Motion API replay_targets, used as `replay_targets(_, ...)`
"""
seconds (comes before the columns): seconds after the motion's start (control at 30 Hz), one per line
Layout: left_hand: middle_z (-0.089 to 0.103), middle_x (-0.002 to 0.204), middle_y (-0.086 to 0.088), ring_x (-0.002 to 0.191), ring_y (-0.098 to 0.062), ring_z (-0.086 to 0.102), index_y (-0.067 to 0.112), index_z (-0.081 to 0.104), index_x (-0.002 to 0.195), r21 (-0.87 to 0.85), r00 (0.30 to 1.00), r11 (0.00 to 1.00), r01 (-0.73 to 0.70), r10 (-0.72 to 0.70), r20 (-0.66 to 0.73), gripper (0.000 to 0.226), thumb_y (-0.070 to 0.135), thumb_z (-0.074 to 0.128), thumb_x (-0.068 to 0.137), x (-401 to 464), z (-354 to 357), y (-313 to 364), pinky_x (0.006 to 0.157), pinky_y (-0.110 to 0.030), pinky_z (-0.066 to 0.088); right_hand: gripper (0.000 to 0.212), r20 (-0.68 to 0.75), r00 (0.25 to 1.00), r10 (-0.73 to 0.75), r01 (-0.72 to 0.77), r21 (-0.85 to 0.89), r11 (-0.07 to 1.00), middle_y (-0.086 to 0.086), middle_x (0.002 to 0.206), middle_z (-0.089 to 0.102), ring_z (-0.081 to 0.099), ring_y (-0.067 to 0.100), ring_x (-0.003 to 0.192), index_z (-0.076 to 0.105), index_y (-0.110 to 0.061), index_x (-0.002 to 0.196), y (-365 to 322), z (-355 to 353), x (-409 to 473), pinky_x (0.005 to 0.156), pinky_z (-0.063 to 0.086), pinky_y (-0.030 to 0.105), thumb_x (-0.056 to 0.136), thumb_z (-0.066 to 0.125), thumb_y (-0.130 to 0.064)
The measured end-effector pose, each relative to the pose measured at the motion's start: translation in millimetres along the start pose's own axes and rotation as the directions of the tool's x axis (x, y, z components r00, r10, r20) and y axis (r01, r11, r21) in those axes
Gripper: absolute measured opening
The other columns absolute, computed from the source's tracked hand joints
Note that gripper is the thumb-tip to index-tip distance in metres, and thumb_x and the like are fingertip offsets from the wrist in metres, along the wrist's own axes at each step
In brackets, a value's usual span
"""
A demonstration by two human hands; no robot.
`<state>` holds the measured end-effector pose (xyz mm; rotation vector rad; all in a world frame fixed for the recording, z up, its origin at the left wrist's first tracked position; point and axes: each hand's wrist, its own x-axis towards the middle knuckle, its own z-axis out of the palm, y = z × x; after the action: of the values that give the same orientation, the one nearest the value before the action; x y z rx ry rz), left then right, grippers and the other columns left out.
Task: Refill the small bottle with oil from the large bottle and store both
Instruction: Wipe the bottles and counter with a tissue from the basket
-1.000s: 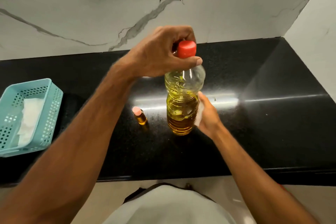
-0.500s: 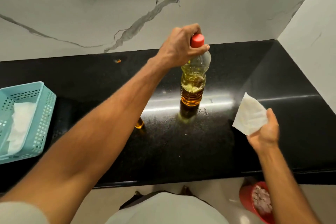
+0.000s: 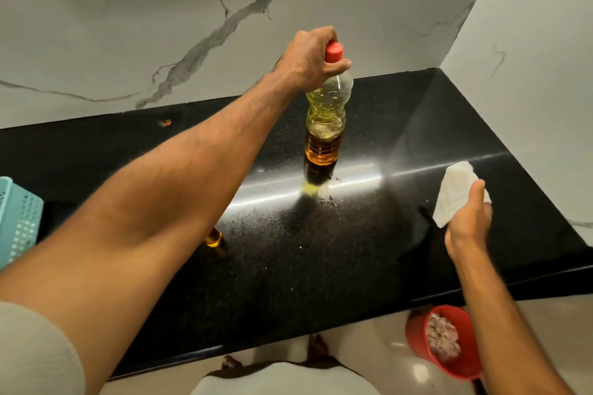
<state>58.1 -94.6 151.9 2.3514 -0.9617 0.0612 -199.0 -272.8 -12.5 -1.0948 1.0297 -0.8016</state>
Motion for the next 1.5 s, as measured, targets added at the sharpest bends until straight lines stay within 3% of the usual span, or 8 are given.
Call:
replay_targets(0.17,0.059,0.105,-0.001,0.091,-0.015,0.055,0.016,0.053,0.115,0.058,0.992,0.997,0.058,-0.064,0.104,0.052,0.054,0.065,0.082,-1,-8,2,0.075,-0.028,0.046,0.047,0.176,0.911,-0.373,0.409,-0.491,0.769,0.015,0.128,0.058,0.052,0.001,0.106,0.049,-0.002,0.136,8,21,5,0.089,0.036,0.001,0.102,0.037,-0.033)
replay_targets(0.3,0.060,0.110,-0.005,0.092,-0.017,0.055,0.019,0.042,0.132,0.123,0.972,0.985,0.123,-0.144,0.184,0.076,0.073,0.050,0.080,-57,-21,-14,0.083,-0.040,0.050,0.051,0.528,0.833,-0.168,0.537,-0.696,0.477,0.024,0.128,0.056,0.052,0.039,0.118,0.045,-0.002,0.137,52,61,-24,0.101,0.041,0.040,0.101,0.039,-0.037)
replay_targets(0.4,0.060,0.118,-0.004,0.098,-0.020,0.058,0.025,0.045,0.128,0.330,0.942,0.929,0.166,-0.248,0.226,0.063,0.070,0.046,0.084,-134,-27,-53,0.083,-0.044,0.052,0.059,0.723,0.688,-0.070,0.718,-0.662,0.216,0.017,0.151,0.039,0.030,0.033,0.142,0.031,-0.003,0.148,82,87,-63,0.117,0.020,0.045,0.102,0.031,-0.039)
replay_targets(0.53,0.053,0.121,0.002,0.110,-0.022,0.057,0.031,0.043,0.129,0.540,0.819,0.797,0.272,-0.486,0.304,0.061,0.071,0.047,0.082,-242,-29,-92,0.080,-0.041,0.049,0.068,0.798,0.601,-0.035,0.797,-0.596,0.100,0.008,0.161,0.019,0.009,0.025,0.150,0.009,-0.004,0.153,105,109,-106,0.121,0.005,0.044,0.102,0.030,-0.042)
replay_targets(0.67,0.053,0.116,0.006,0.102,-0.023,0.061,0.034,0.044,0.124,0.508,0.786,0.792,0.340,-0.536,0.308,0.045,0.055,0.056,0.086,-289,-24,-100,0.073,-0.038,0.051,0.068,0.880,0.474,0.024,0.876,-0.474,0.088,0.005,0.163,0.013,0.003,0.023,0.150,0.008,-0.004,0.153,115,122,-141,0.119,-0.004,0.040,0.102,0.029,-0.043)
replay_targets(1.0,0.061,0.095,0.003,0.084,-0.027,0.062,0.027,0.056,0.097,0.372,0.871,0.841,0.391,-0.470,0.146,0.011,0.036,0.055,0.091,-287,-39,-119,0.063,-0.035,0.045,0.067,0.828,0.556,0.073,0.819,-0.561,0.118,0.009,0.163,0.011,0.002,0.025,0.150,0.012,0.002,0.152,116,169,-160,0.121,0.002,0.046,0.103,0.027,-0.041)
replay_targets(1.27,0.064,0.096,-0.004,0.086,-0.034,0.062,0.026,0.059,0.098,0.385,0.877,0.803,0.455,-0.478,-0.040,0.015,0.036,0.064,0.087,-258,-97,-150,0.069,-0.042,0.049,0.066,0.966,0.186,0.179,0.969,-0.211,0.132,0.003,0.164,0.007,-0.006,0.021,0.150,0.009,-0.012,0.154,150,177,-245,0.117,-0.012,0.040,0.101,0.027,-0.046)
replay_targets(1.5,0.061,0.095,-0.005,0.081,-0.029,0.058,0.022,0.057,0.099,0.401,0.894,0.814,0.419,-0.446,-0.029,0.015,0.033,0.062,0.090,-221,-87,-159,0.066,-0.040,0.046,0.063,0.974,0.020,0.227,0.992,-0.047,0.116,0.000,0.164,0.002,-0.009,0.019,0.150,-0.001,-0.014,0.151,168,166,-281,0.121,-0.008,0.042,0.102,0.024,-0.046)
